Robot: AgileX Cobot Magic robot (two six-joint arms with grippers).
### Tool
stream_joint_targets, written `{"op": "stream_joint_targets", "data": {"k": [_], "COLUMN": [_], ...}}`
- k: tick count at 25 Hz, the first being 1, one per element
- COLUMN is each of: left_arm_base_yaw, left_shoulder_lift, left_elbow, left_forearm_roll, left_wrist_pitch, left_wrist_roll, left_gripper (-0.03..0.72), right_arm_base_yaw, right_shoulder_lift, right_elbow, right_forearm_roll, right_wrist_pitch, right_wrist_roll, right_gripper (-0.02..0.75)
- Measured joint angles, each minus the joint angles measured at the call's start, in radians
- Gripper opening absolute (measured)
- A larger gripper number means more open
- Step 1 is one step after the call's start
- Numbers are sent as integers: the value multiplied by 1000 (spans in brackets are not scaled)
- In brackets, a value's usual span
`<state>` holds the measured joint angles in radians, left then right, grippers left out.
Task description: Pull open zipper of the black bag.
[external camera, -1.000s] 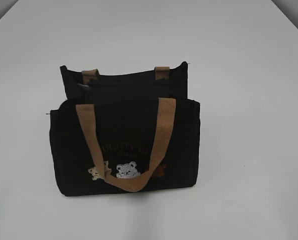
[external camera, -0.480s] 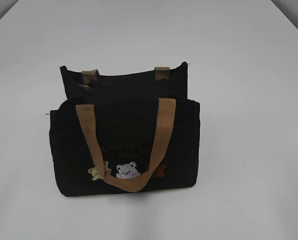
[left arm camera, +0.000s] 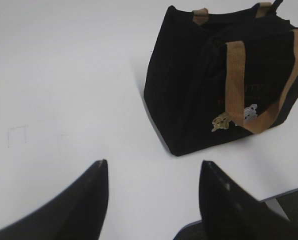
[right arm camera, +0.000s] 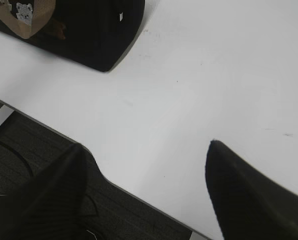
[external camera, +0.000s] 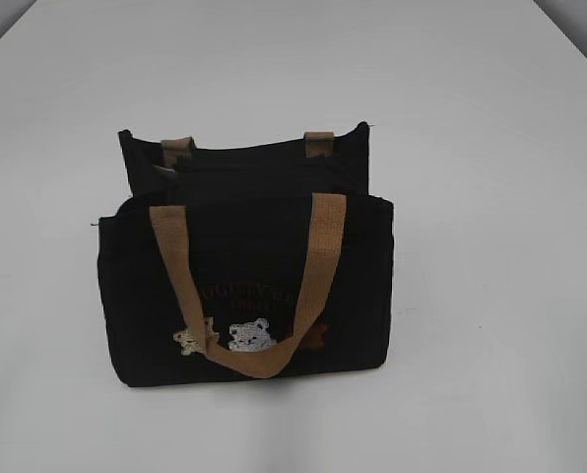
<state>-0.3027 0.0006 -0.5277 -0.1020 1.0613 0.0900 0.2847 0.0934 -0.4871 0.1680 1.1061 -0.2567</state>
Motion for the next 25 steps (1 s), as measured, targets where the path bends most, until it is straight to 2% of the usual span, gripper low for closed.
{"op": "stream_joint_targets", "data": {"k": [4,10,15,17,23,25], "left_arm_base_yaw": [0,0,5,35,210,248], "left_shoulder_lift": [0,0,0,0,0,-1], "left_elbow": [0,0,0,0,0,0], "left_forearm_roll": [1,2,3,3,3,3], "left_wrist_pitch": [0,0,0,-1,0,-1], "left_wrist_roll": [1,1,1,1,1,1], "left_gripper": [435,435,435,435,435,435], "right_arm_base_yaw": [-27,-193,-255,-262,-264,-264], "right_shoulder_lift": [0,-9,-95,-101,-101,-101], "right_elbow": [0,0,0,0,1,1], "right_forearm_roll": [0,0,0,1,14,17], "right_wrist_pitch": [0,0,-3,-4,-5,-5], "right_wrist_roll": [0,0,0,0,0,0], "right_gripper": [571,571,571,571,571,571]}}
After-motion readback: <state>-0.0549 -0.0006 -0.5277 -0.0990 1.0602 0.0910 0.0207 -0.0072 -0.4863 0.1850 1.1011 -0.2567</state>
